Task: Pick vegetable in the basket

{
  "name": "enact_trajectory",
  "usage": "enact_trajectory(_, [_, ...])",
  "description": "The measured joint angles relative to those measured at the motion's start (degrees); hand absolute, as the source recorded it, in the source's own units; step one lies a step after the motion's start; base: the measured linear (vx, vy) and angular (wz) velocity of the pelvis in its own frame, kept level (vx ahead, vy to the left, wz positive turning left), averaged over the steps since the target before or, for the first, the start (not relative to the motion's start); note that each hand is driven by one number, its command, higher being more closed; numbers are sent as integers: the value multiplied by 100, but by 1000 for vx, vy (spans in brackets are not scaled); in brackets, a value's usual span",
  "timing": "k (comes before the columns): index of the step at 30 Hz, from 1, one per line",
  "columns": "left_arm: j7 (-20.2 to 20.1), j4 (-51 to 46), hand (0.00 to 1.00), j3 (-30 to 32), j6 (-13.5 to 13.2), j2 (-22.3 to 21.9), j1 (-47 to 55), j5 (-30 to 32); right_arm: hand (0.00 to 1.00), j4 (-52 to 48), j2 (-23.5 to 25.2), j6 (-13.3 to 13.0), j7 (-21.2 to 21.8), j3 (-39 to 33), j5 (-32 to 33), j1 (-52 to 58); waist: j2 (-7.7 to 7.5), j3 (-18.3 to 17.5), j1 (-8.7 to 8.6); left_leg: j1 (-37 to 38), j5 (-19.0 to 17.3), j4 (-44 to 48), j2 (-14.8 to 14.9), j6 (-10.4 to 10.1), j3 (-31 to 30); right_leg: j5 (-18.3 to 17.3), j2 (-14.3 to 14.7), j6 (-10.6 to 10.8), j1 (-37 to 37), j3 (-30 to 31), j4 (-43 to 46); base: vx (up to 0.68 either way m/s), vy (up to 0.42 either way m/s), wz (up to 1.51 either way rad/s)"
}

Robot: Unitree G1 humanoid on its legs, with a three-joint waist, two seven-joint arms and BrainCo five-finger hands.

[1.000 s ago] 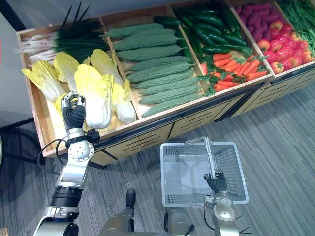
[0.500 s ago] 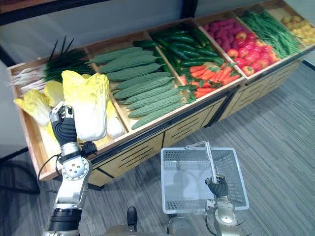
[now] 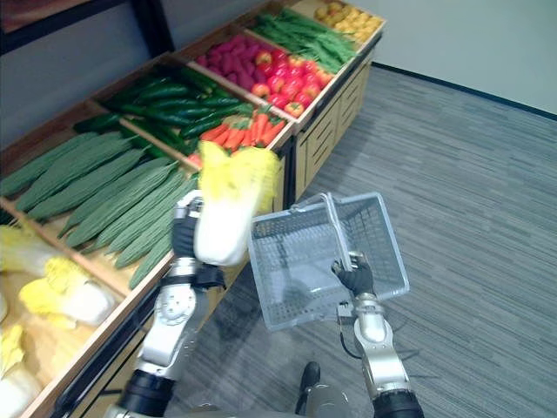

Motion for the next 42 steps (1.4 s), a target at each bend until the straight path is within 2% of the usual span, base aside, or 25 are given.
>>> enact_trajectory(1, [-10,36,100,-54,0,-37,-16,0,100,-75,-47,0,2,108,10,-54,35,6,8,-57,50,302,83,77,-102,-26,55,-31,45,75,0,171,-118,-94])
enact_trajectory(2, [-37,66,100,-141,0,-50,-25,1,100,-260,-108,-2,34,316,52,-160,71,5,25,-296,220,892,154,327,-469,-70,136,-95,102,329,0,157,-62,-91])
enact_trajectory(3, [-54,68,100,-191,0,-54,-34,1,100,-417,-125,-11,76,464,64,-259,106,2,32,-477,233,1242,97,357,-860,-84,177,-116,101,519,-1,185,-31,-125])
enact_trajectory(4, [-98,141,100,-271,0,-68,-69,3,100,-546,-159,-37,120,630,119,-440,136,9,38,-713,-130,1444,-284,136,-1524,-104,183,-146,92,829,-6,152,-3,-105])
enact_trajectory(5, [-99,180,100,-318,1,-72,-76,6,100,-579,-160,-36,129,691,157,-508,137,8,52,-793,-267,1411,-469,151,-1750,-123,182,-174,95,965,-8,139,18,-107])
enact_trajectory(7, [-98,265,100,-488,11,-78,-81,25,100,-670,-156,-37,149,835,245,-699,144,11,171,-1001,-562,925,-1056,162,-2399,-141,187,-203,119,1394,-57,90,66,-101])
enact_trajectory(8, [-98,285,100,-547,12,-79,-82,27,100,-692,-152,-41,165,854,267,-716,158,14,173,-1054,-576,710,-1193,142,-2574,-129,194,-184,144,1481,-81,90,122,-105])
enact_trajectory(9, [-92,312,100,-677,17,-82,-85,73,100,-717,-164,-92,209,956,290,-742,270,1,177,-1089,-388,-71,-1359,128,-2768,-55,298,-63,166,1696,-100,69,154,-79])
enact_trajectory(10, [-88,311,100,-704,16,-100,-95,93,100,-724,-183,-98,214,974,290,-779,385,-10,173,-1083,-70,-448,-1342,151,-2813,-47,414,-20,162,1790,-115,93,185,-102])
enact_trajectory(12, [-72,495,100,-771,30,-22,-245,228,100,-732,-104,-104,233,1054,292,-809,308,21,159,-992,-67,-646,-1314,304,-2558,23,405,92,148,2071,-210,85,145,-67])
enact_trajectory(13, [-54,728,100,-788,73,-9,-420,389,100,-759,-68,-103,228,1044,293,-809,262,23,140,-892,16,-916,-1441,387,-2445,82,277,184,145,2174,-335,62,113,-27])
enact_trajectory(16, [52,834,100,-827,96,11,-474,640,100,-760,-181,-103,235,1042,297,-812,250,22,143,-659,163,-1419,-1628,490,-2174,175,123,312,155,2445,-577,84,127,-35])
enact_trajectory(19, [75,1045,100,-805,205,133,-476,911,100,-760,-185,-99,247,1042,296,-811,240,20,129,-513,189,-1619,-1672,509,-1940,230,65,359,157,2657,-714,148,117,-43])
enact_trajectory(20, [165,1318,100,-419,372,219,-442,1018,100,-926,-187,-99,346,1039,294,-765,160,27,17,-351,189,-1842,-1671,509,-1814,237,84,368,157,2803,-747,188,101,-50])
enact_trajectory(26, [213,1309,100,10,381,213,-307,997,100,-1083,-155,-100,379,952,293,-444,69,-3,18,-222,190,-1982,-1676,511,-1759,244,90,380,163,2907,-746,30,27,-13])
enact_trajectory(29, [314,1291,100,326,330,188,-90,651,100,-1154,-76,-98,487,1013,272,-78,-6,-44,28,-206,190,-2011,-1675,511,-1730,245,93,382,162,2947,-775,-12,5,-7])
enact_trajectory(34, [389,1288,100,522,297,37,108,101,100,-1150,7,134,493,1004,167,251,-106,-57,38,-202,191,-2022,-1681,512,-1713,250,88,392,161,2978,-799,-27,-1,-3])
enact_trajectory(37, [397,1288,100,534,250,2,191,-115,100,-1150,58,140,494,1006,169,351,-132,-71,33,-202,191,-2028,-1677,511,-1716,250,92,393,160,2978,-806,0,0,0])
enact_trajectory(39, [398,1300,100,593,238,-98,215,-545,100,-1150,70,146,494,1004,171,410,-146,-79,30,-204,192,-2030,-1677,511,-1715,253,93,397,159,2979,-812,0,0,0])
enact_trajectory(42, [395,1337,100,688,209,-152,211,-821,100,-1150,140,146,509,1009,205,511,-211,-118,31,-209,192,-2031,-1672,511,-1715,253,98,398,158,2978,-822,0,0,0])
